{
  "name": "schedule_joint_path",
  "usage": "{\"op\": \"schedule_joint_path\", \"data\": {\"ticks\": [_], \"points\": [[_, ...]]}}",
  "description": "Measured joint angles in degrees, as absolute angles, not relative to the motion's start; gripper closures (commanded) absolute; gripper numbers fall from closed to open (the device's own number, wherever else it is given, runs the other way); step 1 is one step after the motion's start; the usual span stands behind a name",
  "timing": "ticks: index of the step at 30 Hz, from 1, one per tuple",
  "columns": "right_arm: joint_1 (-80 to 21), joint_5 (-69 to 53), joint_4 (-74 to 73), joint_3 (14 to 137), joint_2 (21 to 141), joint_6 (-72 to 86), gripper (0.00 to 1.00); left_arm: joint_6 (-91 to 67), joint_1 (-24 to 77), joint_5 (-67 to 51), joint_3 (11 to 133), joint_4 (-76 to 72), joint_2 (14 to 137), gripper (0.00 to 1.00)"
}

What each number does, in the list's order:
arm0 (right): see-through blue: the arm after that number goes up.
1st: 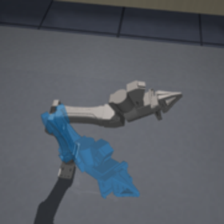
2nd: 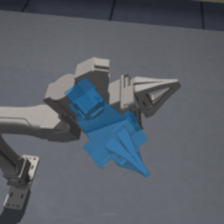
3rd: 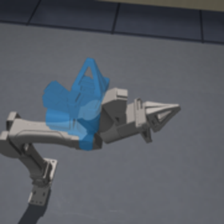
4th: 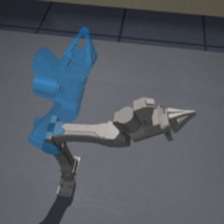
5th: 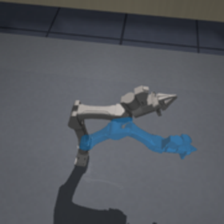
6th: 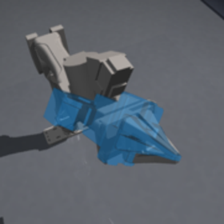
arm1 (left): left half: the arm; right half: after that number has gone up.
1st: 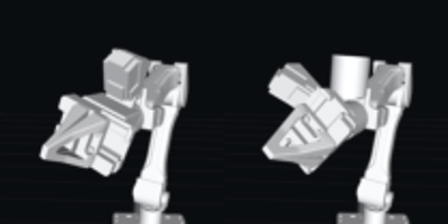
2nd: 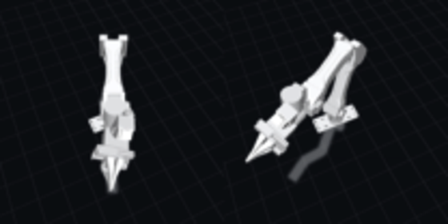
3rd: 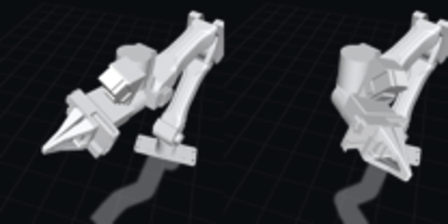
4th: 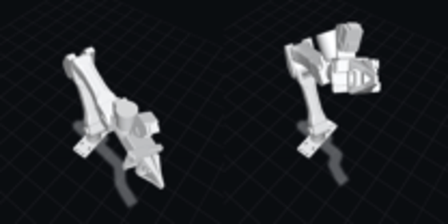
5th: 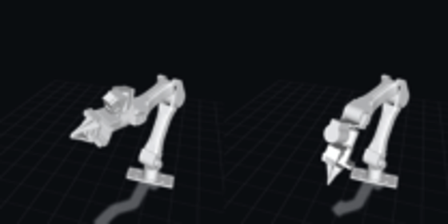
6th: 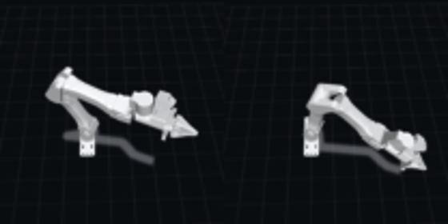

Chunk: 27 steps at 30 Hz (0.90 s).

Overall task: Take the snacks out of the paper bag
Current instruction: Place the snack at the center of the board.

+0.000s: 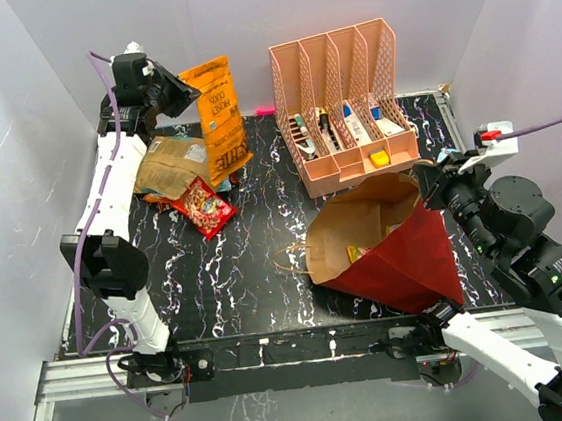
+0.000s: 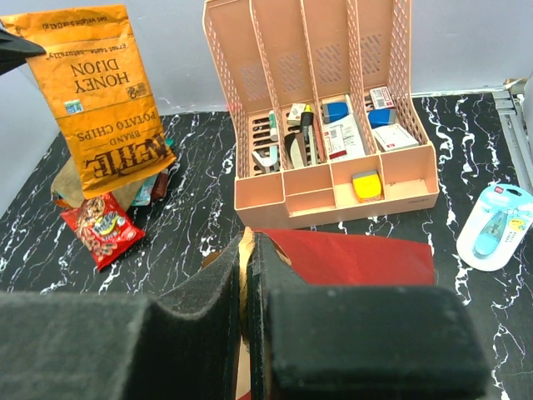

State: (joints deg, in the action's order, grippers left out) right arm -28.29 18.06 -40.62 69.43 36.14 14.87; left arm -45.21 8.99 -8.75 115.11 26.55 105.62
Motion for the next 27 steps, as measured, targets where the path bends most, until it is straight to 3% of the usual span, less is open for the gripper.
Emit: {"op": "schedule_joint_path", "data": {"ticks": [27], "points": [[-28.3, 15.6, -40.5, 69.4, 36.9, 15.4, 0.93, -67.1, 4.4, -22.0, 109.6, 5.8, 111.9, 1.0]]}}
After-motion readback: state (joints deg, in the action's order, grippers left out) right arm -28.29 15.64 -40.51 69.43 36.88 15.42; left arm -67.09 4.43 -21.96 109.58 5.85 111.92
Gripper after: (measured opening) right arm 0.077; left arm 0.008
